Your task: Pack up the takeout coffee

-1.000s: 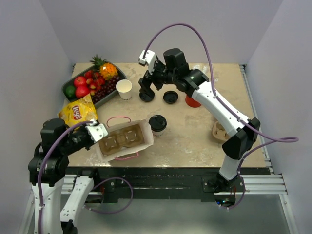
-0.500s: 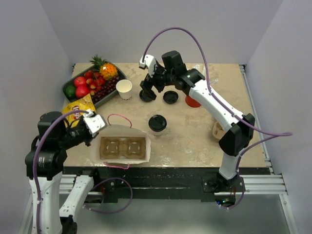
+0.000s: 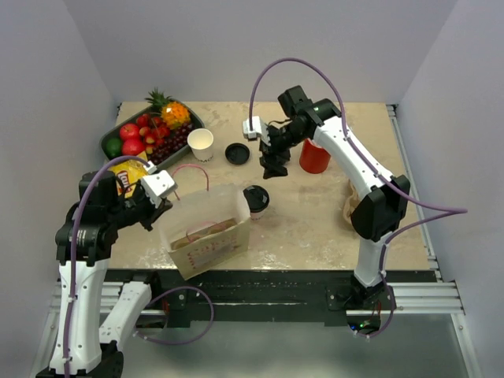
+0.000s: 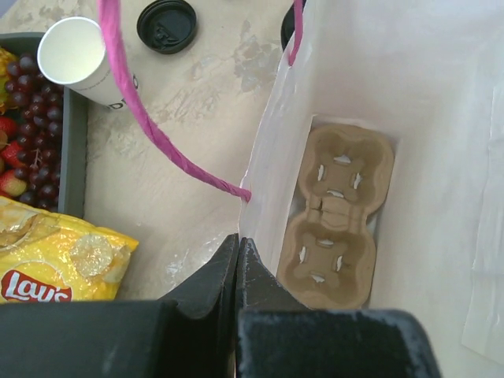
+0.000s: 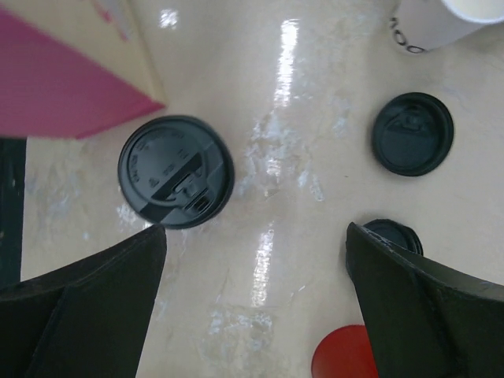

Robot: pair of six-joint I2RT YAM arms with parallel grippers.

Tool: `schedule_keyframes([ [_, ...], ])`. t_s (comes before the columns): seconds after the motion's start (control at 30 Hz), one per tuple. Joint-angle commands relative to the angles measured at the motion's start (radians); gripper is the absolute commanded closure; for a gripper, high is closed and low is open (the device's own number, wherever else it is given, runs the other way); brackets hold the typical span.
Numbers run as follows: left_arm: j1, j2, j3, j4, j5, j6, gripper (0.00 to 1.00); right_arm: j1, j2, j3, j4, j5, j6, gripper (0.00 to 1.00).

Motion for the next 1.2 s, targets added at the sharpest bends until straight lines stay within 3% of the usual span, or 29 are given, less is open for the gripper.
schedule_keyframes([
  [0.0, 0.004, 0.014, -0.013, 0.083, -0.027, -0.054, 1.00, -0.005, 0.019, 0.011, -0.278, -0.145, -0.478, 0.01],
  [0.17, 0.004, 0.025, -0.016, 0.080, -0.034, -0.046, 1.00, 0.015, 0.044, -0.032, -0.278, -0.090, -0.652, 0.01],
  [0.43, 0.004, 0.074, 0.006, 0.069, -0.045, -0.047, 1.00, 0.046, 0.082, -0.060, -0.278, -0.061, -0.783, 0.01],
  [0.83, 0.005, 0.083, 0.001, 0.063, -0.065, -0.046, 1.00, 0.072, 0.072, -0.163, -0.281, -0.018, -0.841, 0.01],
  [1.17, 0.005, 0.055, 0.007, -0.007, -0.137, 0.034, 1.00, 0.100, 0.118, -0.106, -0.280, -0.064, -0.791, 0.01],
])
